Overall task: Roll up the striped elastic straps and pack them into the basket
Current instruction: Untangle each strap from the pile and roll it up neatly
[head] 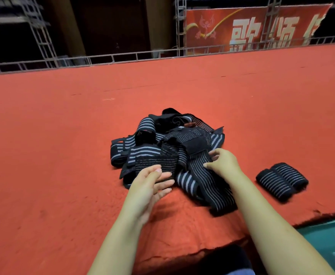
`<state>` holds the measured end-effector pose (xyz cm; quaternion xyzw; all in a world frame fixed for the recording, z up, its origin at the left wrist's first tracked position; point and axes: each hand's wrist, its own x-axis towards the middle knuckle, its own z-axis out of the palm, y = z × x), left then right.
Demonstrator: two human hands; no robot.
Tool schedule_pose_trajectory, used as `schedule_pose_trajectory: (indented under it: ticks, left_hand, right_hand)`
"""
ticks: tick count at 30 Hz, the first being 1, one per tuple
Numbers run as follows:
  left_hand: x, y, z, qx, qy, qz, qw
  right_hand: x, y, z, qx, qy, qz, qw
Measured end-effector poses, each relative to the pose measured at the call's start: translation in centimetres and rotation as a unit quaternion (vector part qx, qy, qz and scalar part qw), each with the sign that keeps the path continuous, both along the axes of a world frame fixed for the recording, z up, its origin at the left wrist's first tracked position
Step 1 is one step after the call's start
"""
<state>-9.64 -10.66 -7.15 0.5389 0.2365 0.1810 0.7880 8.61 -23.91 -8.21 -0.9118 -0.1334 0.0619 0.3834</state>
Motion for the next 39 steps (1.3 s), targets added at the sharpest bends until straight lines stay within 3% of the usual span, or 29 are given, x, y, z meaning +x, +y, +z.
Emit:
schedule_pose_trajectory:
  ticks: [3,6,12,15,19,23,26,31,35,39]
  left_hand:
    - [-0.2,0.3,0.0,-0.001,-0.004,0.018,1.0]
    - [-0.2,0.2,0.4,0.007,-0.021,0.04,0.999]
    - [-0.3,2.1,4.1,-0.102,-0.11,0.048,0.987]
    - [0.5,3.7,6.0,-0.043,-0.102,0.019,0.994]
    - [1.6,4.8,7.2,0.044,-0.062,0.059,0.995]
    - [1.0,5.7,6.3,0.266,0.003,0.093,0.96]
    - [-0.6,5.7,5.7,0.395,0.04,0.123,0.91]
    - [-3.3,5.7,6.5,0.492,0.005,0.183,0.851]
    - [-5.3,6.4,7.0,0.497,-0.009,0.204,0.843]
    - [-6.8,8.0,5.6,0.462,0.013,0.233,0.856]
  right_hand:
    - [-2.1,0.5,1.7,0.158,-0.032,0.002,0.987]
    - [-5.7,1.8,4.5,0.301,-0.075,0.074,0.948]
    - [-9.9,3.5,8.1,0.367,-0.1,0.151,0.912]
    - [-10.7,3.8,8.7,0.382,-0.091,0.172,0.903]
    - [-11.8,3.8,7.5,0.367,-0.06,0.186,0.909]
    - [-11.3,2.9,5.7,0.394,0.028,0.166,0.904]
    - [-9.7,2.9,5.1,0.362,0.034,0.132,0.922]
    - [-6.0,6.4,5.4,0.209,-0.056,0.136,0.967]
    - [-2.9,10.0,5.4,0.136,-0.004,0.164,0.977]
    - [-0.4,11.1,2.8,0.024,-0.061,0.196,0.978]
